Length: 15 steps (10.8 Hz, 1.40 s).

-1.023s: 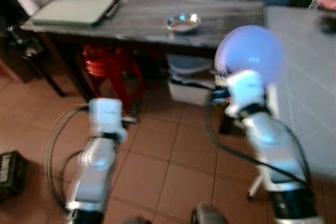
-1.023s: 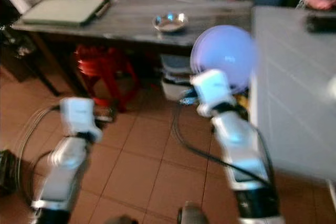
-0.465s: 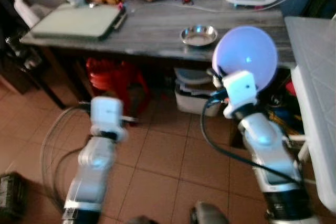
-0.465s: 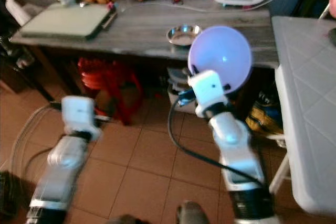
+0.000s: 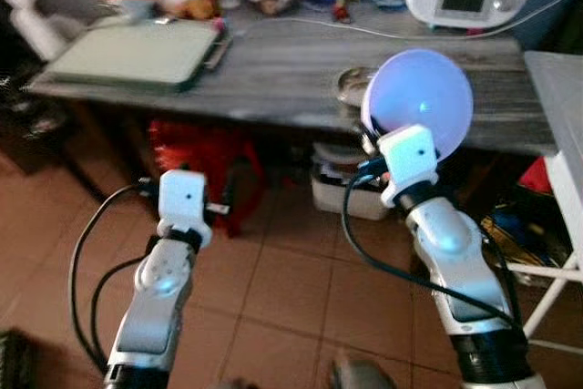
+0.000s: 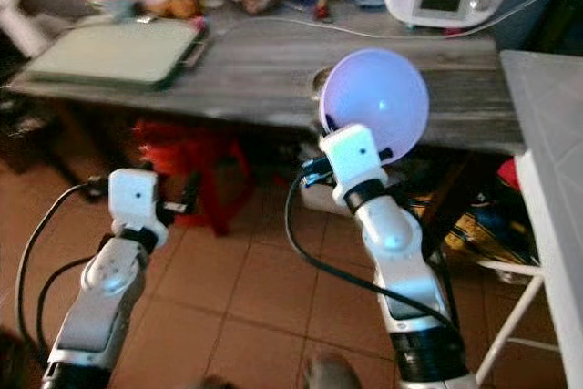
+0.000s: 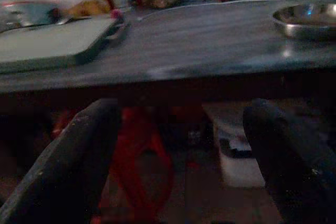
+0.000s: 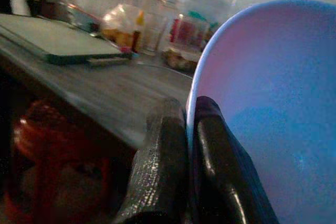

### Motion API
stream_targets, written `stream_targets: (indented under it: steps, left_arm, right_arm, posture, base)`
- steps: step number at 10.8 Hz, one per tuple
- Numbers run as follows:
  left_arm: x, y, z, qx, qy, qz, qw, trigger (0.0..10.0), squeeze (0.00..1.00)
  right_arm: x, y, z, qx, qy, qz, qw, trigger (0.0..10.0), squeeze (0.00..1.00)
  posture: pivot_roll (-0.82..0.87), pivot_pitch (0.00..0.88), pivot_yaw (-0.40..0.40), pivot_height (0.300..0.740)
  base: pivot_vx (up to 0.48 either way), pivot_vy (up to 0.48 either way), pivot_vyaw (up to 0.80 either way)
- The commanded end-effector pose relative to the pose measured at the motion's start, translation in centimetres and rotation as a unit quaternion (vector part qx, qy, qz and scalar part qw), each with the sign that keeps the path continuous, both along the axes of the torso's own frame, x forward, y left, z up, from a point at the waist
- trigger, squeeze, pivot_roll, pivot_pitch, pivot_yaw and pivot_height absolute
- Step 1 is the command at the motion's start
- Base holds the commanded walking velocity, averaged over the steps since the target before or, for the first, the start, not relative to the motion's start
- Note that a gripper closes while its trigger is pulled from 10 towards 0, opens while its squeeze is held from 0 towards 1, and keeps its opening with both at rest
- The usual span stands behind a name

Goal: Setting the table

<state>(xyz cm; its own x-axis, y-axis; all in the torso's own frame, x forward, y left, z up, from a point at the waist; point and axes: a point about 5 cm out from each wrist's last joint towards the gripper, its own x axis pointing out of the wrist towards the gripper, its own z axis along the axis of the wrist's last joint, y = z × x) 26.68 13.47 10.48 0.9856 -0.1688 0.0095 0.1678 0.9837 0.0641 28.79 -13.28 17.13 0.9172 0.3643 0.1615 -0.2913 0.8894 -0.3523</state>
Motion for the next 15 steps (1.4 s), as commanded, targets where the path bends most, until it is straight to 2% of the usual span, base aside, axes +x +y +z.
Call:
stream_targets:
  steps: [1, 6, 8, 11, 13, 15]
  left_arm:
    - [0.0, -0.5, 0.3, 0.004, -0.007, -0.012, 1.0, 10.0, 0.0]
    - [-0.2, -0.5, 0.3, 0.001, -0.006, -0.014, 1.0, 10.0, 0.0]
    - [-0.3, -0.4, 0.3, -0.008, -0.004, -0.01, 1.0, 10.0, 0.0]
    - [-0.8, 0.3, 0.5, -0.018, -0.006, -0.005, 1.0, 10.0, 0.0]
    - [-1.4, 0.7, 0.5, -0.018, -0.005, 0.003, 1.0, 10.0, 0.0]
    - [-1.6, 0.3, 0.6, -0.02, -0.005, -0.012, 1.0, 10.0, 0.0]
  right_arm:
    - [0.2, -0.1, 0.5, -0.002, -0.01, -0.002, 1.0, 10.0, 0.0]
    - [0.6, 0.2, 0.2, -0.002, -0.002, -0.002, 1.0, 10.0, 0.0]
    - [1.5, -0.2, -0.3, -0.024, 0.014, -0.029, 0.999, 10.0, 0.0]
    - [3.3, -1.0, -0.6, -0.014, 0.049, -0.062, 0.997, 10.0, 0.0]
    - [4.3, -0.5, -0.8, -0.021, 0.072, -0.042, 0.996, 10.0, 0.0]
    - [5.8, 0.1, -0.2, -0.06, 0.077, -0.006, 0.995, 10.0, 0.0]
  posture:
    - [-0.06, 0.053, 0.076, 0.74]
    - [-0.05, 0.058, 0.075, 0.74]
    - [-0.05, 0.067, 0.074, 0.74]
    - [-0.04, 0.096, 0.069, 0.74]
    - [-0.02, 0.105, 0.06, 0.74]
    - [-0.01, 0.107, 0.056, 0.74]
  base:
    - [0.48, 0.0, 0.0]
    - [0.474, 0.0, 0.0]
    - [0.465, 0.0, 0.0]
    - [0.0, 0.0, 0.0]
    - [0.0, 0.0, 0.0]
    - [0.0, 0.0, 0.0]
